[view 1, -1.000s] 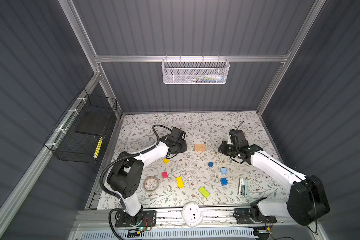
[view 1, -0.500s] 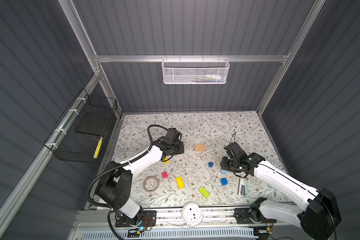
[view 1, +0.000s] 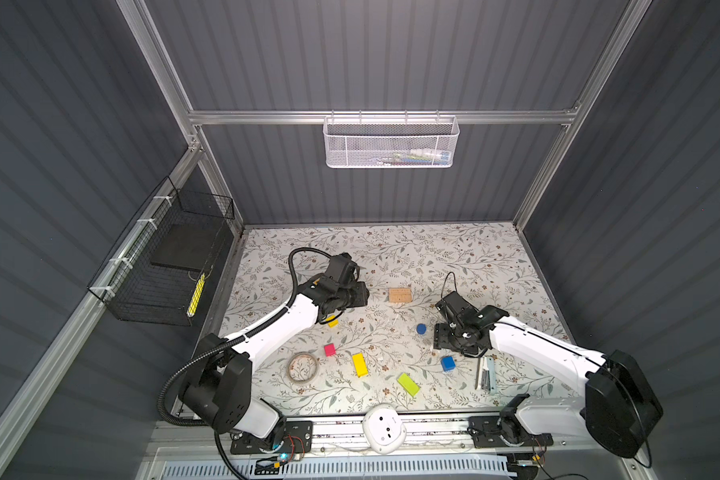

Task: Build the wood block tower
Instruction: 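Lower the right gripper onto the small blue cube and close it, then lift the blue cube with the right gripper toward the wooden blocks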

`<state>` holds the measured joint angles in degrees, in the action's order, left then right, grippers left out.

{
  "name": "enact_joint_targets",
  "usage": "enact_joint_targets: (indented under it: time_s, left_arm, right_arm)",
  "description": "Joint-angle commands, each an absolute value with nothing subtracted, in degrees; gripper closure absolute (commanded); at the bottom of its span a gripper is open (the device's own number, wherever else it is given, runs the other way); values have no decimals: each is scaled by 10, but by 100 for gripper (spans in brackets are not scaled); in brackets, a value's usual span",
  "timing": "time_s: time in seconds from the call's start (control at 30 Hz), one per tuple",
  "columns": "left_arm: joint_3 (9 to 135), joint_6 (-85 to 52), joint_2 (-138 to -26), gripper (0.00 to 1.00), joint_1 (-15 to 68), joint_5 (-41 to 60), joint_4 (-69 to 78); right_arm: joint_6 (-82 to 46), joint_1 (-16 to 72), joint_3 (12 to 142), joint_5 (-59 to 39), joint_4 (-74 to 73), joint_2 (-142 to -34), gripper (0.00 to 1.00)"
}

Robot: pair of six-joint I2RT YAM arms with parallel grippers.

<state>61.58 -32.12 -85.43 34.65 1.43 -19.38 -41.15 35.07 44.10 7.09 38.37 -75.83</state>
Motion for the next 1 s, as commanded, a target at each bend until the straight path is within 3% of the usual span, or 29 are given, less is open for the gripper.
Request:
enact_joint_targets:
  time_s: [0.0,0.17,0.97]
  left_arm:
    - [612,-309,-849,53,343,14,-207]
    - [616,-306,-853,52,343,14,-209]
    - [628,-303,-890,52,343,17,-213]
  right_arm:
    - [-395,348,439,69,369,-776,23]
    - [-387,331,433,55,346,-791,23]
    - [-356,302,437,46,329,-835,59]
